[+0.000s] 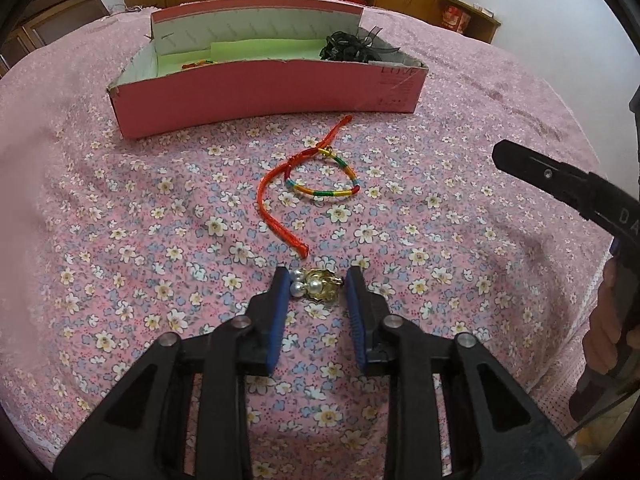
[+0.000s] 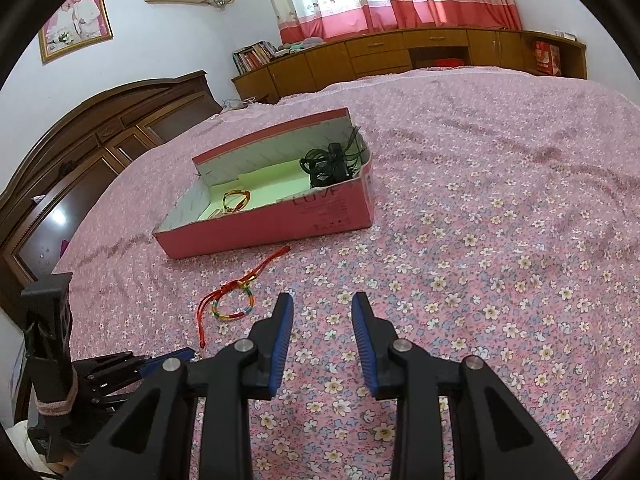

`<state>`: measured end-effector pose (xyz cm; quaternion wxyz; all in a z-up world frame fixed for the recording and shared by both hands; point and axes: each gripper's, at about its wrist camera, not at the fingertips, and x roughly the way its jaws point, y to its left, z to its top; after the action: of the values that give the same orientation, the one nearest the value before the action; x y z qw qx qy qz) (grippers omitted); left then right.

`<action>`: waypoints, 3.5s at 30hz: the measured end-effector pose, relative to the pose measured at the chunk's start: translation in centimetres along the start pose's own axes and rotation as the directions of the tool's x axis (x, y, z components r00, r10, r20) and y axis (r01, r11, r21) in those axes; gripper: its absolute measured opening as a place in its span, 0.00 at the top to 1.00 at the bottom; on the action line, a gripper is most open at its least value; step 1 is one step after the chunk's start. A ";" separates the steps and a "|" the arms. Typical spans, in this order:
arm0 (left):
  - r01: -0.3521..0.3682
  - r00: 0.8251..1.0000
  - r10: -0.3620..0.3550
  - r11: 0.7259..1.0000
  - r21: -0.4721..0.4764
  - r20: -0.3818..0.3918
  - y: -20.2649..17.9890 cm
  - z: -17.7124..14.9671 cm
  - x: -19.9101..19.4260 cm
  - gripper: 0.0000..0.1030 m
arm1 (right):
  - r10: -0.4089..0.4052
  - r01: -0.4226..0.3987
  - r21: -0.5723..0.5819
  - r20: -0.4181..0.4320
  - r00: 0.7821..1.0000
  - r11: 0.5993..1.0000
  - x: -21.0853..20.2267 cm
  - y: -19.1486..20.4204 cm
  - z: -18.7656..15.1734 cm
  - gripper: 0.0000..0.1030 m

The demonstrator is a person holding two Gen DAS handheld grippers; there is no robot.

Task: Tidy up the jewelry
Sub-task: 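Close the left tool on the gold pearl earring, then close the right tool on the red-and-rainbow string bracelet, then carry the earring in the left tool and bracelet in the right tool toward the box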

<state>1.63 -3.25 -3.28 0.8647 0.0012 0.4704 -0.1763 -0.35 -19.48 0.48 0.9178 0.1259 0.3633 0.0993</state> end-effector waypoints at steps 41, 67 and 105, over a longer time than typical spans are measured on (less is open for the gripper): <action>-0.096 0.984 0.121 0.978 -0.185 0.131 8.1 1.3 -4.2 0.92 | 0.085 -0.107 -0.120 -0.172 0.981 0.987 7.6 6.9 0.8 0.68; -0.092 0.979 0.123 0.979 -0.185 0.162 7.5 1.8 -5.1 0.92 | 0.056 -0.072 -0.153 -0.109 0.992 0.986 6.4 6.0 0.4 0.94; -0.054 0.903 0.097 0.992 -0.114 0.418 4.6 7.7 -8.1 0.92 | 0.070 -0.039 -0.147 0.210 0.975 0.988 -0.3 6.0 4.8 0.94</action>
<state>5.27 2.21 6.84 0.9511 -0.0617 0.2799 -0.1151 2.24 -14.58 5.87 0.9551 0.0801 0.2507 0.1360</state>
